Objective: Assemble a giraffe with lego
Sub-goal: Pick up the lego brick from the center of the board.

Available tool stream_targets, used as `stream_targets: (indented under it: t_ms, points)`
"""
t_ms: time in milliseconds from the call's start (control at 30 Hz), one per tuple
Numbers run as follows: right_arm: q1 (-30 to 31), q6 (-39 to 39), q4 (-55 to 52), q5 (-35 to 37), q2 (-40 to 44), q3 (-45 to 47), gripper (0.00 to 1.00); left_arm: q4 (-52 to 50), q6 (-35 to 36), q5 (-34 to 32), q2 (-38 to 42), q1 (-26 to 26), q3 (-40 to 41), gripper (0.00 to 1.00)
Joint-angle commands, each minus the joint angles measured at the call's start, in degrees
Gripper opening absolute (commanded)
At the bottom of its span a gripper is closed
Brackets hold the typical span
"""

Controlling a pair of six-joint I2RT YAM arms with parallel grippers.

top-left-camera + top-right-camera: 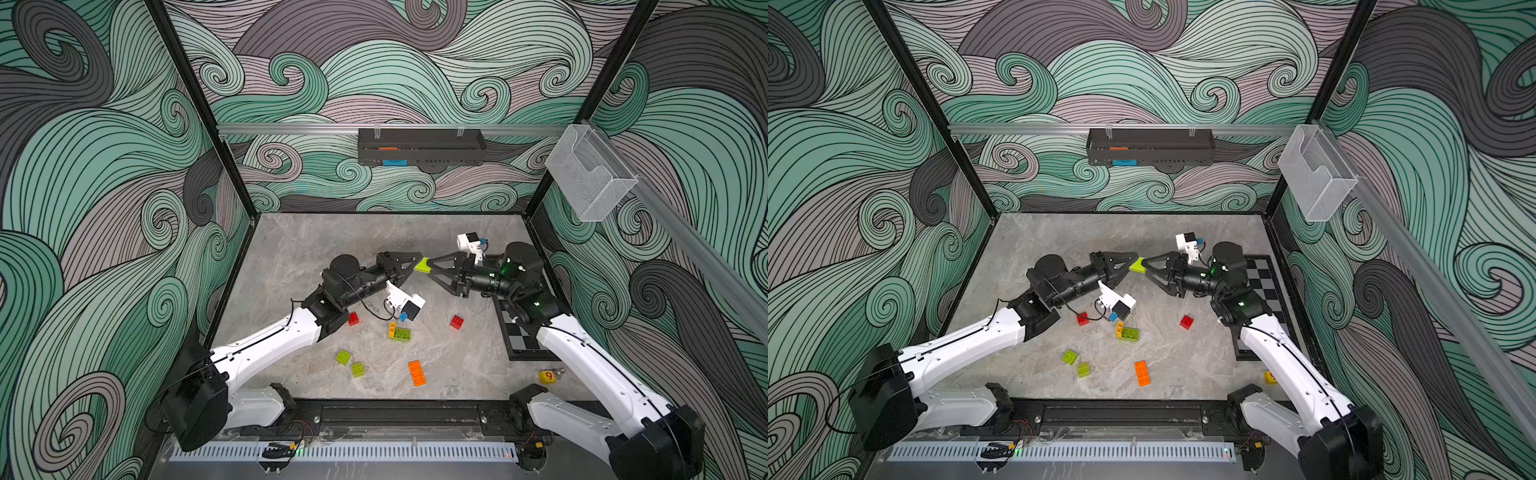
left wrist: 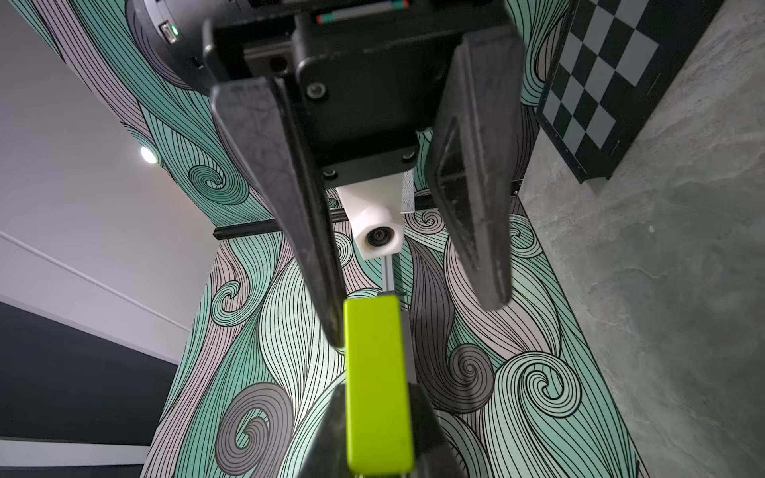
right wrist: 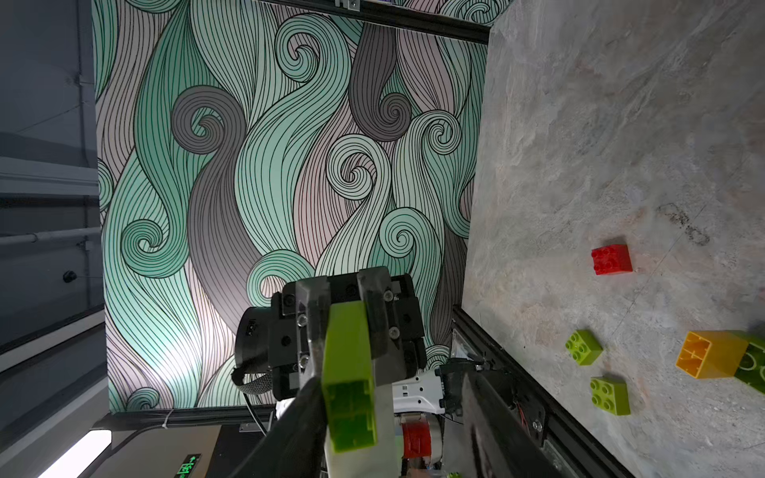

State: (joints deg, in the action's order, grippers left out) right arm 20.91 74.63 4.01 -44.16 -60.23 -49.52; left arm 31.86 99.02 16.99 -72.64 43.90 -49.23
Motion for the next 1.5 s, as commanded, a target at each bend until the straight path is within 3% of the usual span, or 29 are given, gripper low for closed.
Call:
stream_targets:
  t_ms: [0, 333, 633, 700, 833, 867, 900, 1000, 1067, 1133, 1300, 1467]
  points:
    - [-0.2, -1.0, 1.2, -0.7, 0.1, -0.6, 0.51, 2.8, 0.8, 2.3, 1.4, 0.0, 1.0, 0.0]
    - [0.9, -1.4, 1.1, -1.2, -1.2, -1.7, 0.32, 1.8, -0.2, 1.7, 0.3, 0.2, 0.1, 0.0]
    - [2.8, -1.3, 1.0, -1.2, -2.3, -2.5, 0.25, 1.5, -0.8, 0.0, -0.4, 0.1, -0.4, 0.0]
    - [3.2, -1.3, 1.1, -1.5, -2.8, -2.8, 0.21, 1.6, -0.9, -0.2, -0.5, 0.1, -0.5, 0.0]
    - [3.2, -1.6, 0.9, -1.3, -3.2, -2.8, 0.0, 1.3, -1.0, -1.2, -0.3, 0.1, -0.3, 0.0]
    - [3.2, -1.7, 0.7, -1.4, -3.2, -2.8, 0.0, 1.2, -0.9, -1.5, -0.2, 0.1, -0.2, 0.0]
    - [3.1, -2.0, 0.2, -1.4, -3.2, -2.9, 0.0, 1.3, -0.9, -1.8, -0.2, 0.1, 0.0, 0.05]
    - [3.2, -4.7, -3.8, -0.6, -2.7, -3.4, 0.0, 1.4, -0.8, -5.3, 0.5, 0.1, 0.5, 0.5]
    - [3.2, -7.9, -8.5, 0.5, -2.1, -4.1, 0.0, 1.7, -1.9, -8.8, 1.1, -0.4, 0.8, 0.66]
    - [3.3, -11.1, -13.2, 1.9, -1.5, -4.7, 0.0, 1.2, -3.6, -11.1, 2.6, -1.6, 2.0, 0.73]
    - [5.9, -17.9, -23.4, 8.7, -1.2, -5.2, 0.0, -0.8, -4.8, -12.3, 8.7, -6.8, 8.1, 0.74]
    - [12.2, -25.2, -35.1, 18.3, -6.3, -7.9, 0.0, -7.6, -10.4, -14.9, 16.2, -11.8, 12.8, 0.8]
